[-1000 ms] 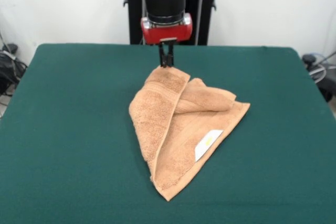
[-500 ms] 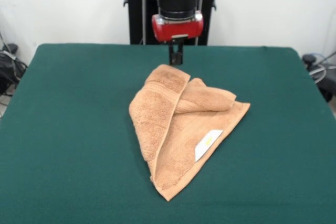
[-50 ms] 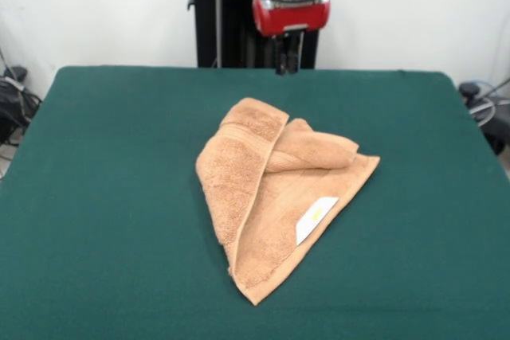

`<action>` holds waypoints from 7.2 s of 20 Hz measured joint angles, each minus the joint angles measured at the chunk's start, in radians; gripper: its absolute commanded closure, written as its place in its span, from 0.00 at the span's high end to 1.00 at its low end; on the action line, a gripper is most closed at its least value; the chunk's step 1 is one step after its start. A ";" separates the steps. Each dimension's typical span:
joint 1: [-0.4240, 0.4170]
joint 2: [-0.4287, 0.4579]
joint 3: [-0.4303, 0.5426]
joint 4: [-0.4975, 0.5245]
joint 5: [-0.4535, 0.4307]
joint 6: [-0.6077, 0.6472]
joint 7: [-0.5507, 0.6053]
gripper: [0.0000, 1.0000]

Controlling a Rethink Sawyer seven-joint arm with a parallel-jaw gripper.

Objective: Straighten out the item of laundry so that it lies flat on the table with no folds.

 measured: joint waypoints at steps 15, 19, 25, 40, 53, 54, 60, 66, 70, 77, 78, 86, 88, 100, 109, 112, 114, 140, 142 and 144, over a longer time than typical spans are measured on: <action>-0.027 -0.043 0.029 0.060 0.000 -0.012 0.000 1.00; -0.023 -0.031 0.029 0.063 -0.007 -0.051 0.000 1.00; 0.008 0.048 0.025 0.063 -0.041 -0.158 0.000 1.00; -0.029 0.231 0.025 0.062 -0.101 -0.234 0.000 1.00; -0.080 0.325 0.026 0.061 -0.149 -0.234 0.000 1.00; -0.080 0.330 0.026 0.061 -0.149 -0.234 0.000 1.00; -0.075 0.312 0.026 0.060 -0.143 -0.209 0.000 1.00; -0.070 0.263 0.026 0.053 -0.128 -0.112 0.000 1.00; -0.070 0.243 0.026 0.045 -0.128 -0.049 0.000 1.00; -0.089 0.234 0.026 0.039 -0.128 -0.007 0.000 1.00; -0.098 0.233 0.026 0.041 -0.128 -0.007 0.000 1.00; -0.171 0.173 0.026 0.134 -0.129 -0.008 0.000 1.00; -0.179 0.158 0.026 0.155 -0.129 -0.008 0.000 1.00; -0.200 0.116 0.026 0.237 -0.132 -0.052 0.000 1.00; -0.201 0.114 0.026 0.237 -0.132 -0.070 0.000 1.00; -0.204 0.104 0.026 0.239 -0.136 -0.074 0.000 1.00; -0.206 0.093 0.026 0.243 -0.138 -0.074 0.000 1.00; -0.107 0.169 0.026 0.083 -0.138 -0.073 0.000 1.00; -0.107 0.177 0.026 0.069 -0.138 -0.069 0.000 1.00; -0.108 0.189 0.026 0.048 -0.138 -0.057 0.000 1.00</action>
